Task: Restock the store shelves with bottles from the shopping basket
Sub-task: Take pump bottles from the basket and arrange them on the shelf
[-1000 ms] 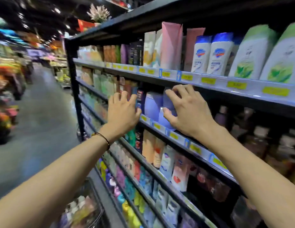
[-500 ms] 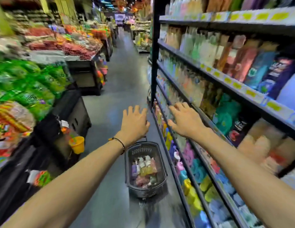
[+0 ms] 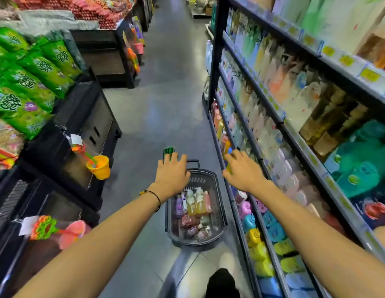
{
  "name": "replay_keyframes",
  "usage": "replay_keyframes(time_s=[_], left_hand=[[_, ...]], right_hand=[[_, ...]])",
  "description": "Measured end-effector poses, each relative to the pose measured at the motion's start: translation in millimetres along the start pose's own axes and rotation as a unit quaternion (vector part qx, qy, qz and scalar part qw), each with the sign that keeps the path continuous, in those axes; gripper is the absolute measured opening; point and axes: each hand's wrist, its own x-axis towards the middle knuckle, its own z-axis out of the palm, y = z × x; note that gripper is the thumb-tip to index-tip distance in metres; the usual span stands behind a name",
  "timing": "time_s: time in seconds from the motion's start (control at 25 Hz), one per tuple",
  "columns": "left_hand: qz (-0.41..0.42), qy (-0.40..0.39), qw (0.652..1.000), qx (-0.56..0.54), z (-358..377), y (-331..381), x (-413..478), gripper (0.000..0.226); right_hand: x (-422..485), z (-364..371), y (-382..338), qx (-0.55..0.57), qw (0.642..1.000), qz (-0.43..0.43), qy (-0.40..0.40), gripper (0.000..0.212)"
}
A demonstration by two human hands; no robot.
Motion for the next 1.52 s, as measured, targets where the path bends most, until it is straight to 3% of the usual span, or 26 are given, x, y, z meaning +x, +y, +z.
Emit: replay_keyframes(time_s=[0.32, 0.6, 0.72, 0.92, 1.12, 1.36, 1.52], left_hand=[[-0.092, -0.149, 0.984, -0.043, 120, 5, 133, 0.051], [-0.137, -0.235, 0.958, -0.088, 238, -33, 199, 0.052], [-0.167, -0.262, 0.943, -0.123, 316, -53, 228, 0.054], [-0.208, -0.284, 0.917, -0.189, 499, -79, 275, 0.043], [-0.282, -0.292, 0.876, -0.26, 652, -97, 295, 0.045], [-0.349, -0.273, 0.851, -0.283, 768, -99, 313, 0.047], [-0.361, -0.267, 0.864, -0.227, 793, -84, 325, 0.048]], right_hand=[[150, 145, 81, 0.075, 0.993, -0.036, -0.086, 0.04], [225, 279, 112, 0.085, 0.986, -0.02, -0.144, 0.039], [249, 356, 114, 0.073, 0.984, -0.009, -0.161, 0.053], [266, 513, 115, 0.04, 0.988, -0.001, -0.15, 0.074], [246, 612, 126, 0.051, 0.992, 0.03, -0.11, 0.081], [233, 654, 132, 0.08, 0.995, 0.03, -0.053, 0.081], [233, 659, 131, 0.112, 0.993, 0.028, -0.033, 0.081]])
